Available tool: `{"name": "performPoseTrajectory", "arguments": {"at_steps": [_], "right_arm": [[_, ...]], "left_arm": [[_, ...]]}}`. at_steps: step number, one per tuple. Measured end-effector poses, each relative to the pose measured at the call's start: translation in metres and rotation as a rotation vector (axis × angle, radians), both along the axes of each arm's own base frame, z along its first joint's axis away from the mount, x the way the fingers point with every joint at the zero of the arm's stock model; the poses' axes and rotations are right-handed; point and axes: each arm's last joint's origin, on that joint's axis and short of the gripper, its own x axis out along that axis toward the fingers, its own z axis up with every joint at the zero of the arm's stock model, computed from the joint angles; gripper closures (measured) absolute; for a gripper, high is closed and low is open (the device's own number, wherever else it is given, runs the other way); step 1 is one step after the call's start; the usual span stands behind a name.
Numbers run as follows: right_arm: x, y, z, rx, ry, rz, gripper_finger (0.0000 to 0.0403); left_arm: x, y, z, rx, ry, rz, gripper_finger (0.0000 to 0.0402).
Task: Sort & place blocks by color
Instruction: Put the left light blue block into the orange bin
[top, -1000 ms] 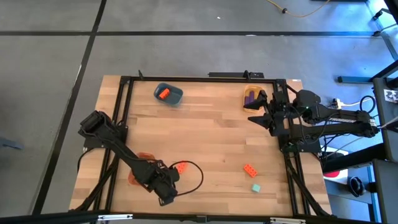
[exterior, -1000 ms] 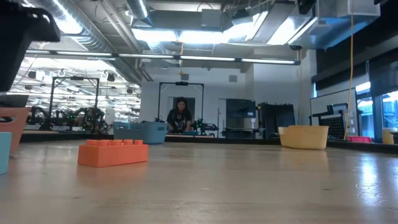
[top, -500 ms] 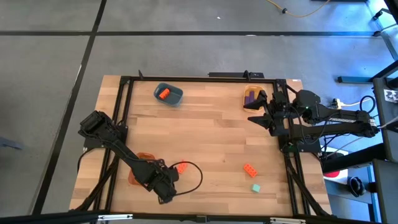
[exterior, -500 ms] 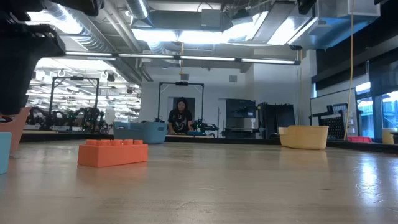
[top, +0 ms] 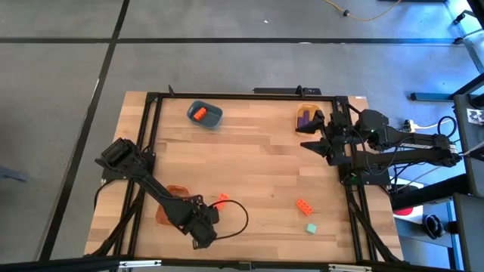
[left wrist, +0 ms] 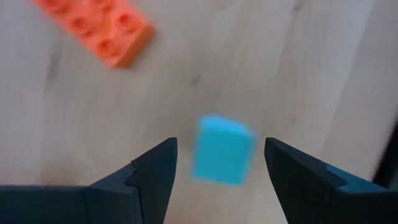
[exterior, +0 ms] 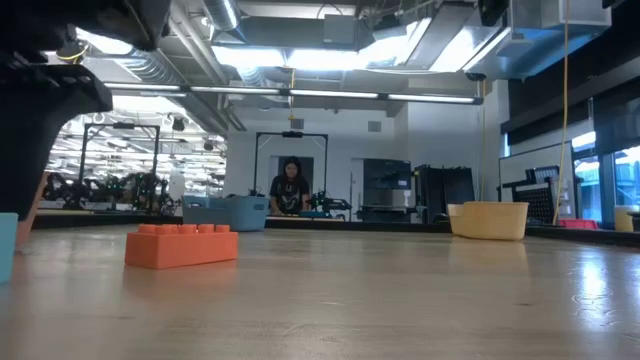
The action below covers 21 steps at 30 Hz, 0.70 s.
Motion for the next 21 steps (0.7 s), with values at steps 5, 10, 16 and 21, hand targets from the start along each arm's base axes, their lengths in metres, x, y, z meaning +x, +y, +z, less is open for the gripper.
{"name": "performPoseTrajectory", "arguments": {"at_steps": [5,10,16,21], "right_arm": [[0.000,0.000,0.000,0.001,0.002,-0.009,0.0123],[0.000,0.000,0.000,0.003,0.002,-0.009,0.0123],[0.000,0.000,0.000,0.004,0.005,-0.009,0.0123],[0.000,0.000,0.000,0.005,0.005,-0.009,0.0123]], "left_arm": [[0.000,-0.001,-0.009,0.011,0.039,-0.004,0.0166],[0.002,-0.004,-0.014,-0.004,0.038,-0.008,0.0166],[0.004,-0.004,-0.015,0.034,0.011,-0.066,0.0166],[0.004,-0.003,-0.015,0.057,0.006,-0.120,0.0168]]}}
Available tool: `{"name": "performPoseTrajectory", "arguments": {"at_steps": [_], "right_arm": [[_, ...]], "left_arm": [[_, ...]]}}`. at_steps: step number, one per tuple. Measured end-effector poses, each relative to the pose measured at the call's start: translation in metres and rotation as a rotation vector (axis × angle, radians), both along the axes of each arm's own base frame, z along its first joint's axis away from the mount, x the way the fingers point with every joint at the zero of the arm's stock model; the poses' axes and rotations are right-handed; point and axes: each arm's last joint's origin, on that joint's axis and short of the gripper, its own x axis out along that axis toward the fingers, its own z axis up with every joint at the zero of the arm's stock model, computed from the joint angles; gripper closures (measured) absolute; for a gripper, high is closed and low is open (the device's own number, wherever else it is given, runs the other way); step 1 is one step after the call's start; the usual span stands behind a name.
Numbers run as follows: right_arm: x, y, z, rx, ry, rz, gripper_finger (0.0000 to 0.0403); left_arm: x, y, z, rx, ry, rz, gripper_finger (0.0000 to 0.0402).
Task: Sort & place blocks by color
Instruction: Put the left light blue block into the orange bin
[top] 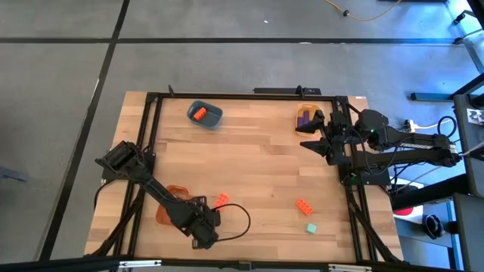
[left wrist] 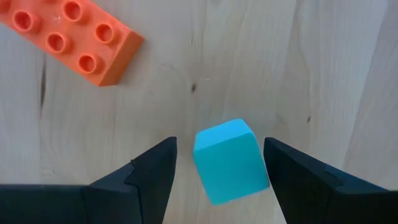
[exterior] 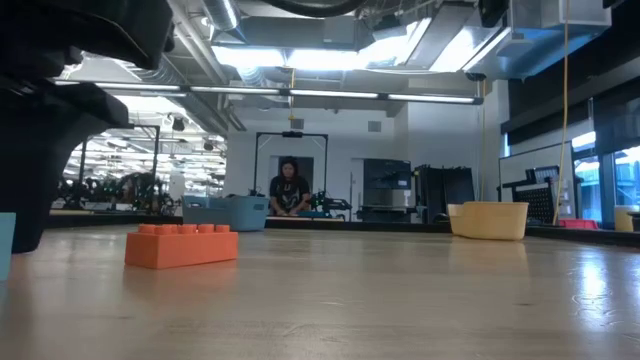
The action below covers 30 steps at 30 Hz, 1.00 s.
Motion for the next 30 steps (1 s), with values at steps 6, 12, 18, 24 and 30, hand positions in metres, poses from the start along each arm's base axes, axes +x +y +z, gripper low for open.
{"name": "performPoseTrajectory", "arguments": {"at_steps": [6,12,18,24,30], "right_arm": [[0.0000,0.0000,-0.0001,0.000,0.001,0.000,0.0123],[0.0000,0.0000,-0.0001,0.000,0.001,0.000,0.0123],[0.0000,0.0000,-0.0001,0.001,0.001,0.000,0.0123],[0.0000,0.0000,-0.0001,0.001,0.001,0.000,0.0123],[0.0000,0.0000,-0.0001,0.001,0.001,0.000,0.0123]], "left_arm": [[-0.0004,-0.0006,-0.0001,-0.023,0.015,0.012,0.0171],[-0.0007,-0.0012,-0.0035,-0.054,0.045,0.095,0.0174],[-0.0008,-0.0011,-0.0031,-0.061,0.045,0.120,0.0199],[-0.0008,-0.0011,-0.0031,-0.067,0.046,0.141,0.0243],[-0.0005,-0.0007,-0.0024,-0.073,0.048,0.143,0.0277]]}}
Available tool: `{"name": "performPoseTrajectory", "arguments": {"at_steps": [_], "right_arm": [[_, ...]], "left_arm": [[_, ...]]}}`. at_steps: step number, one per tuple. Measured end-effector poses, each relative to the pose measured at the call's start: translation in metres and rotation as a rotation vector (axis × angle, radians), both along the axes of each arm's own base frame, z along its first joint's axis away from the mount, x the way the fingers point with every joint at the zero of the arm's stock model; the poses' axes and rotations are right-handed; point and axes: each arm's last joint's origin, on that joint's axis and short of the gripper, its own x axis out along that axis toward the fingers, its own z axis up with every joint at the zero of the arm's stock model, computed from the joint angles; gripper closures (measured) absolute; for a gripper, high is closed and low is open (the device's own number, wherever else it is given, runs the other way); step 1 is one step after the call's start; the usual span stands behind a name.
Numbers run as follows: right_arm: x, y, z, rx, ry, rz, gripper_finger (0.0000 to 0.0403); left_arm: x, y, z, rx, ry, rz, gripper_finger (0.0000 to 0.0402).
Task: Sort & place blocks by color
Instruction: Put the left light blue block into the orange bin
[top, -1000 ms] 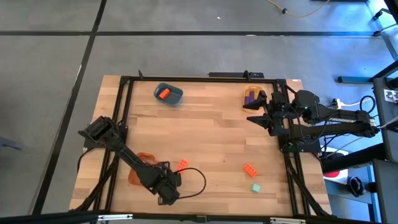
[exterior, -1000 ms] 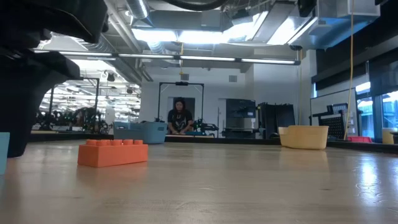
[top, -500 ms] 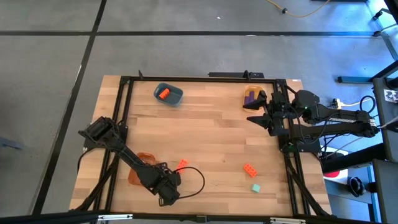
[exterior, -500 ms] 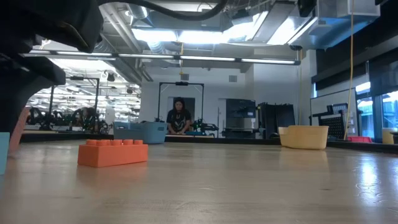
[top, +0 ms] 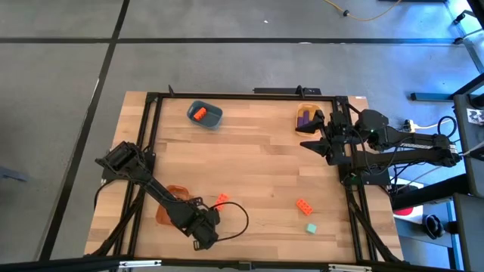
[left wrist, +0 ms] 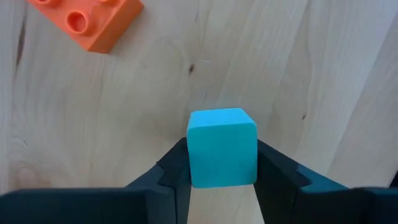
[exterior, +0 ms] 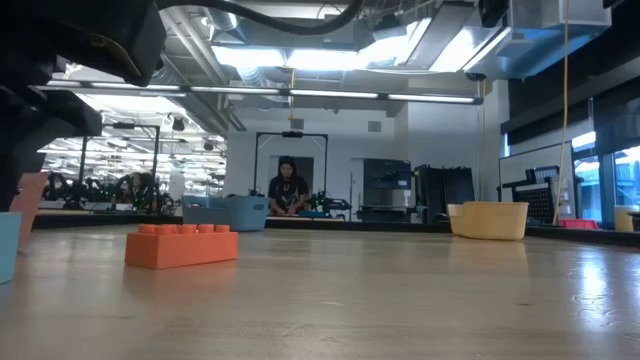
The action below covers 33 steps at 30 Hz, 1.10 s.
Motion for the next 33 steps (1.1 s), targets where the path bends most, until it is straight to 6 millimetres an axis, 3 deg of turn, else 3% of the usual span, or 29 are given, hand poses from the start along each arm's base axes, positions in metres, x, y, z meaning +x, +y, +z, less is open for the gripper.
{"name": "performPoseTrajectory", "arguments": {"at_steps": [6,12,17,27,33], "right_arm": [[0.000,0.000,0.000,0.004,0.001,0.000,0.0123],[0.000,0.000,0.000,0.003,0.003,0.001,0.0123],[0.000,0.000,0.000,0.002,0.003,0.001,0.0123],[0.000,0.000,0.000,0.000,0.004,0.001,0.0123],[0.000,0.000,0.000,0.000,0.005,0.001,0.0123]], "left_arm": [[0.000,0.006,0.020,-0.045,-0.030,-0.015,0.0277],[-0.003,0.031,0.068,-0.062,-0.148,-0.099,0.0277],[-0.005,0.075,0.115,0.017,-0.314,-0.110,0.0277],[-0.025,0.186,0.197,0.276,-0.649,-0.057,0.0277],[-0.040,0.228,0.232,0.324,-0.876,-0.047,0.0277]]}}
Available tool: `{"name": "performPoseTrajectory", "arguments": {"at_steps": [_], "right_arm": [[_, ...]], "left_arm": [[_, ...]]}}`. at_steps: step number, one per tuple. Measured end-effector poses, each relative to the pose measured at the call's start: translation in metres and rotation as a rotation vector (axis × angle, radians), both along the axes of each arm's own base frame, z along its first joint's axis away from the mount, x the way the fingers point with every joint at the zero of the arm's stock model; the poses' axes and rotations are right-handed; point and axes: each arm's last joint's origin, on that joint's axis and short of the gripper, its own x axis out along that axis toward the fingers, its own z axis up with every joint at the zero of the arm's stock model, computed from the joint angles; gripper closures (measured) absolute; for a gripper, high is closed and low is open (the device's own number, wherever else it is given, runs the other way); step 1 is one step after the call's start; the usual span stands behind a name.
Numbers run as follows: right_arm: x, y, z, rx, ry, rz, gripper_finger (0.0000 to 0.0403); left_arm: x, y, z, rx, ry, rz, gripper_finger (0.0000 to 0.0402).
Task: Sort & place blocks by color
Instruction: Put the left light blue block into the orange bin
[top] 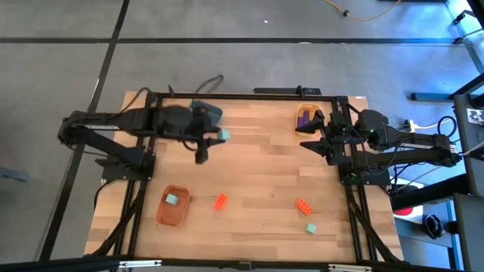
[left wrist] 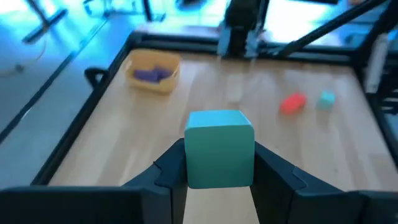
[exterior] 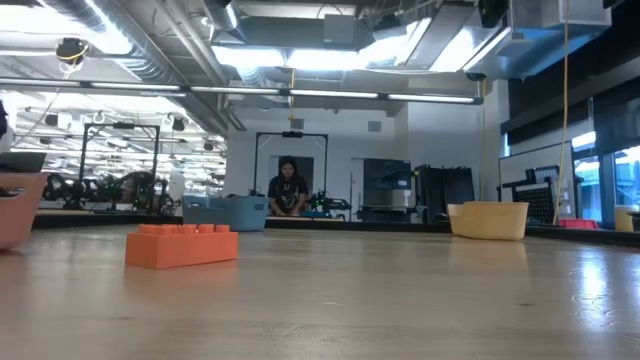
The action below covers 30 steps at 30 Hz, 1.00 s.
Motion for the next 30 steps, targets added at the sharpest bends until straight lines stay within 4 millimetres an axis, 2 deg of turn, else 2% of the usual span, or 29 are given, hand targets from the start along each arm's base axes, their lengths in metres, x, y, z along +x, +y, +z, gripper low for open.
{"name": "performPoseTrajectory", "arguments": {"at_steps": [2,4,12,17,30], "right_arm": [[0.000,0.000,0.000,-0.002,0.000,-0.001,0.0123],[0.000,0.000,0.000,-0.003,0.000,-0.003,0.0123],[0.002,-0.001,-0.001,-0.001,0.008,-0.016,0.0123],[0.004,-0.001,-0.002,-0.022,0.013,-0.019,0.0123],[0.005,-0.001,-0.002,-0.097,0.008,-0.025,0.0123]], "left_arm": [[-0.002,0.007,0.007,-0.016,-0.081,-0.036,0.0277],[-0.002,0.011,0.005,-0.041,-0.146,-0.072,0.0277],[0.004,0.018,-0.038,-0.192,-0.447,-0.117,0.0277],[0.001,0.022,-0.053,-0.267,-0.644,-0.104,0.0275],[0.001,0.023,-0.056,-0.312,-0.661,-0.082,0.0271]]}}
